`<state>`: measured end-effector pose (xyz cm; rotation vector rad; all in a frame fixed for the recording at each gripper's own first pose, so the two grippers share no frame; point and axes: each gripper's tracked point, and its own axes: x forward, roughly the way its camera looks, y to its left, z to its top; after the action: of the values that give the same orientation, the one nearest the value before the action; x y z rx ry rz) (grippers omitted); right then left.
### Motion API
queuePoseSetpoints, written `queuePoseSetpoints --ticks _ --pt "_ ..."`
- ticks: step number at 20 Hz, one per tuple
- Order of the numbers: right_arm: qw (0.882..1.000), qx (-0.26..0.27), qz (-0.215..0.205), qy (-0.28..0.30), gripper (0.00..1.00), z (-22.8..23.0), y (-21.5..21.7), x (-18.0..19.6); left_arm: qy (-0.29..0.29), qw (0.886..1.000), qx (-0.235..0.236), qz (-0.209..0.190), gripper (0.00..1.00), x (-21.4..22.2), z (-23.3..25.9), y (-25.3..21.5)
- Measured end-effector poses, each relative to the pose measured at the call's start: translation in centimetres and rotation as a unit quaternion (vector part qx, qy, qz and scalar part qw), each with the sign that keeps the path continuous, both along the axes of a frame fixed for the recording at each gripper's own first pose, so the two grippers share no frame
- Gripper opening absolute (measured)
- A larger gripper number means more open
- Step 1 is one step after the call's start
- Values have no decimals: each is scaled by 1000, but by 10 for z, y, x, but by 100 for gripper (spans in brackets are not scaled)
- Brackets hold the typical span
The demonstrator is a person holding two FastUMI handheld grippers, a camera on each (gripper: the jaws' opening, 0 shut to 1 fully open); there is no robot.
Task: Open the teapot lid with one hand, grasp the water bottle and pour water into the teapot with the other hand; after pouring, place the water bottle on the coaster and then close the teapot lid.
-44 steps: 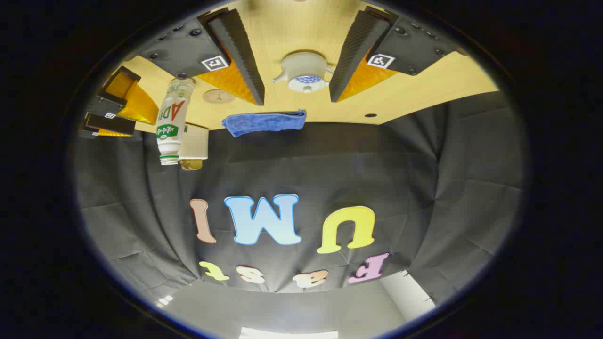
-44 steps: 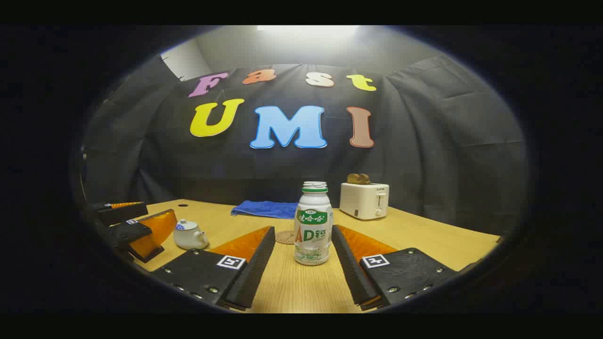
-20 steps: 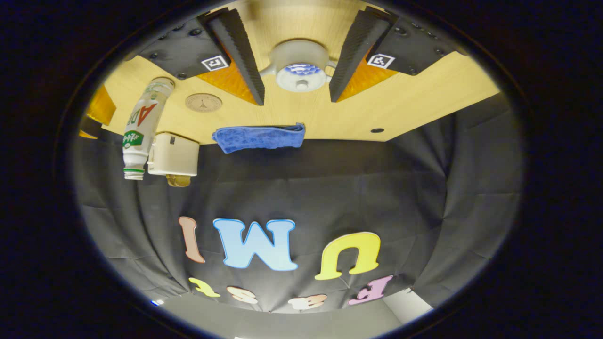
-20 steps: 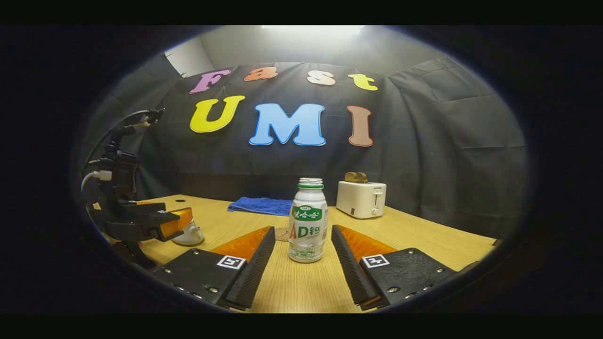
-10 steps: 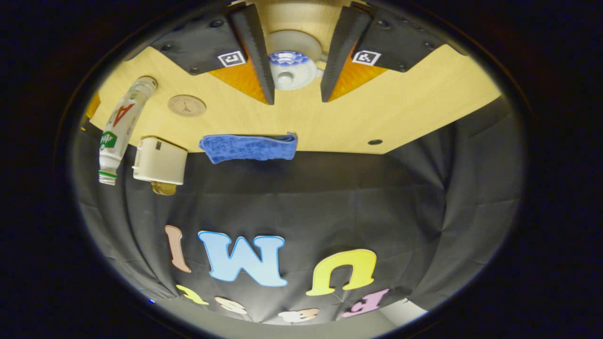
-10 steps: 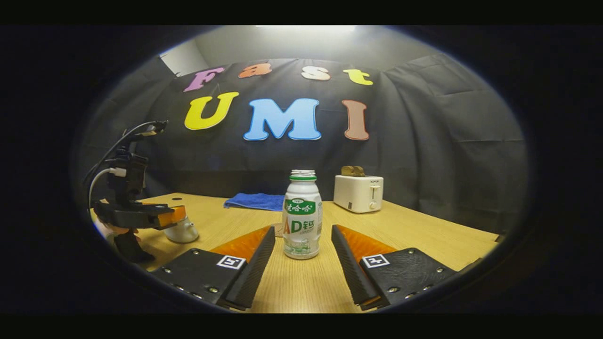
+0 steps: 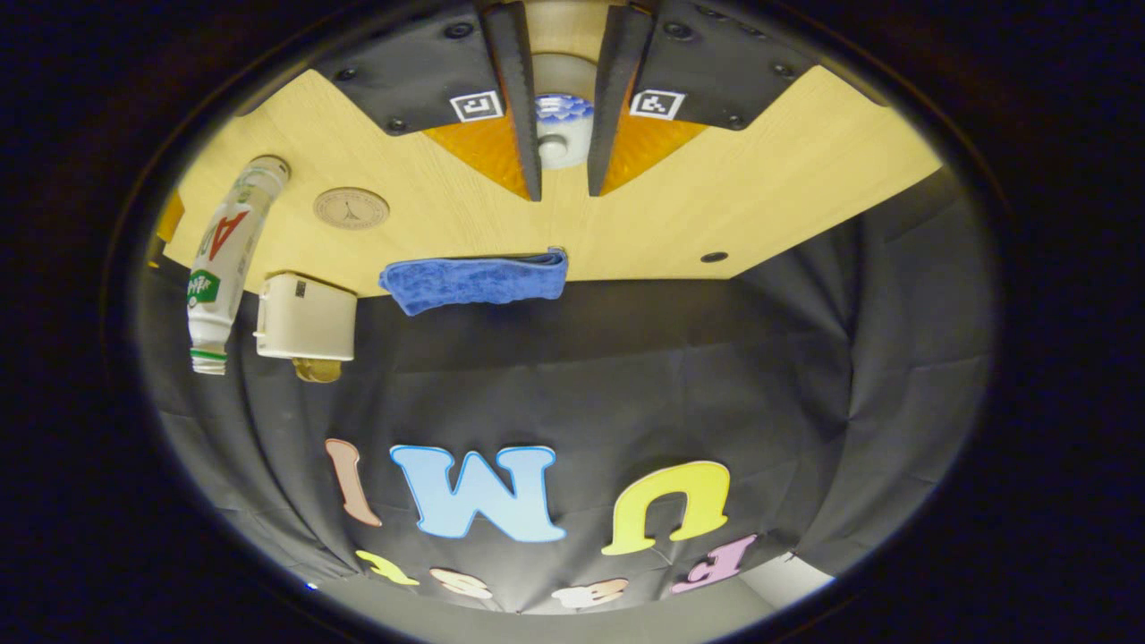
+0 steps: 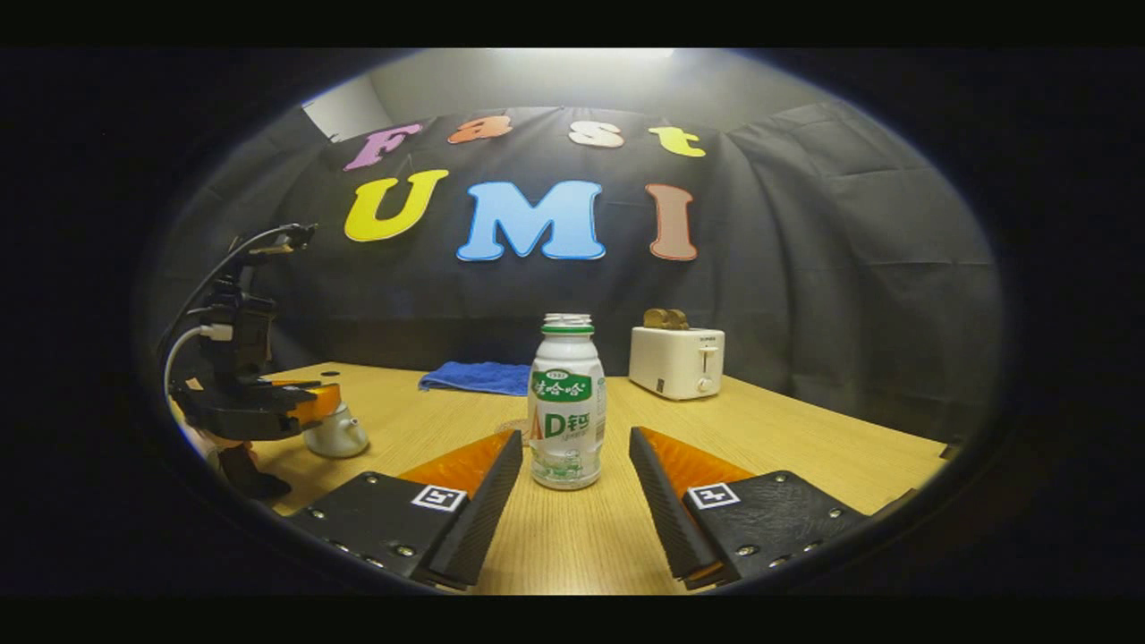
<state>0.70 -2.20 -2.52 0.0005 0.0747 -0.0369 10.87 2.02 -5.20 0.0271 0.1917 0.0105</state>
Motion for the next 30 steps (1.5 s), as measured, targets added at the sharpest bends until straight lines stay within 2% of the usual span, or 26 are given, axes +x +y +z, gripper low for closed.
queuePoseSetpoints --ticks 1,2,4,9,10,11,12,14,16,19,20,21,22,26,27,28,29,30 --pt "1000 0 0 0 75 -1 0 1 6 1000 10 2 21 0 -2 0" --pt "1000 0 -1 -1 75 0 0 1 4 1000 16 4 21 1 -1 0" --pt "1000 -3 0 -2 75 1 -1 1 -1 1000 12 6 10 -2 -2 0" --pt "1000 -3 5 0 75 0 -1 6 -4 1000 -13 -6 10 0 4 0" --pt "1000 -3 6 0 75 2 -1 8 -3 1000 -22 -8 5 0 5 1" --pt "1000 -3 10 0 75 2 -1 10 -2 1000 -29 -9 10 1 4 1" --pt "1000 -4 14 1 75 2 0 12 -3 999 -38 -10 10 1 7 2" --pt "1000 -8 26 9 75 1 3 17 -15 998 -59 -16 6 -1 22 2" --pt "999 -13 31 17 84 0 3 24 -24 997 -69 -23 10 -2 36 0" --pt "999 -22 33 20 86 1 2 35 -36 996 -75 -28 10 -9 56 4" --pt "999 -24 34 25 93 0 2 40 -40 996 -74 -27 5 -11 62 8" --pt "999 -22 36 30 93 -1 2 45 -41 996 -73 -25 10 -13 64 12" --pt "998 -18 38 37 92 -3 3 51 -42 996 -72 -22 5 -15 67 16" --pt "997 -4 42 66 93 -18 3 67 -42 997 -66 -4 5 -23 69 41" --pt "996 -1 44 72 93 -21 4 70 -43 997 -66 1 10 -25 71 49" --pt "996 0 45 78 93 -25 4 73 -44 997 -64 8 5 -27 72 56" --pt "996 1 44 83 93 -28 4 75 -44 997 -63 13 5 -29 72 63" --pt "995 0 41 87 93 -31 3 77 -44 997 -63 18 10 -31 72 70"
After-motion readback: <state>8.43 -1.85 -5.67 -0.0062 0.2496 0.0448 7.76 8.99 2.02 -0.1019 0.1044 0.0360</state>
